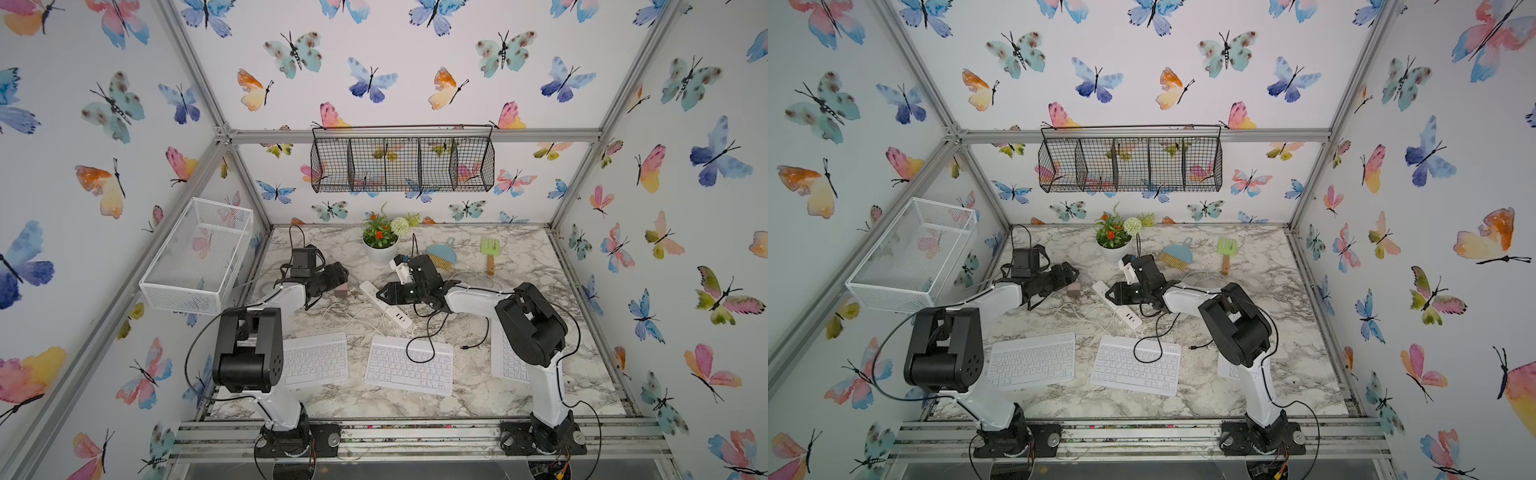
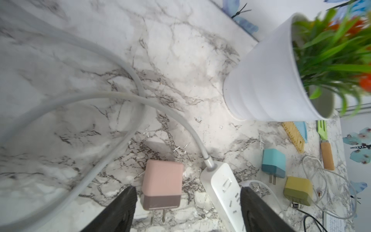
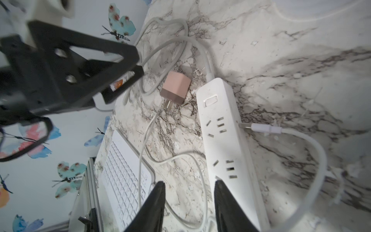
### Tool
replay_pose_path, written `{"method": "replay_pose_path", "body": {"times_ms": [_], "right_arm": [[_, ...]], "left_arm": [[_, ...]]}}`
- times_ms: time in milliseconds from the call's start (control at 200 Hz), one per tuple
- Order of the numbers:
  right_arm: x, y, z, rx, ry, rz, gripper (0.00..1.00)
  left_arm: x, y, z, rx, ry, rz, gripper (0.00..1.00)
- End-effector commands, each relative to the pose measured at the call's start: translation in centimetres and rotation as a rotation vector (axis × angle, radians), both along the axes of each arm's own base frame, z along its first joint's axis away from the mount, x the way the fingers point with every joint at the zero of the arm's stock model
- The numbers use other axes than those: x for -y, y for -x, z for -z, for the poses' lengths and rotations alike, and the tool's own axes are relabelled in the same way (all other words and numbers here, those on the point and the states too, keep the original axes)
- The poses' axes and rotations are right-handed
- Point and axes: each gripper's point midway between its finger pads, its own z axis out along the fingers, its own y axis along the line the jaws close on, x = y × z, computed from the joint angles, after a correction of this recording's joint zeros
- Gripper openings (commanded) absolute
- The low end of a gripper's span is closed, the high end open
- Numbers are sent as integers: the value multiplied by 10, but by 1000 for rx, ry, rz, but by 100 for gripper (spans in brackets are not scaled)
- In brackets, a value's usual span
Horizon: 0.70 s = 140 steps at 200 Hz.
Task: Unplug the wireless keyboard
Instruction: Place the power cord at the center of the board.
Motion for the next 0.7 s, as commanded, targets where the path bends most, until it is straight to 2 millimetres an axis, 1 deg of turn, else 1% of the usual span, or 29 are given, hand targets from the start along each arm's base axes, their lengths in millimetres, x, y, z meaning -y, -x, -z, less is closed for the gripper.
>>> {"method": "replay_pose_path", "body": {"times_ms": [0, 105, 150, 255, 335, 400, 481, 556, 646, 696], "right_arm": [[-3, -1, -35, 175, 24, -95, 48], [-4, 3, -47, 266, 25, -166, 50], [-5, 8, -54, 309, 15, -214, 50], [-7, 27, -68, 423, -7, -363, 50], [-6, 42, -72, 489, -2, -459, 50], [-4, 52, -76, 553, 7, -525, 50], [-3, 61, -79, 623, 13, -581, 49], [-3, 74, -79, 675, 2, -654, 48], [-10, 89, -77, 747, 10, -732, 48], [-16, 99, -72, 782, 24, -781, 48]], "left_arm": [[-11, 19, -16, -19, -68, -8, 83], [-17, 46, -10, -93, -78, -36, 82], [-19, 58, -7, -120, -75, -52, 81], [-22, 89, 3, -181, -60, -88, 75], [-25, 112, 13, -245, -61, -121, 73], [-28, 130, 21, -290, -51, -152, 70], [-32, 150, 28, -334, -49, -201, 68], [-39, 167, 33, -375, -74, -243, 66], [-47, 184, 42, -431, -112, -277, 66], [-50, 193, 47, -456, -126, -294, 65]]}}
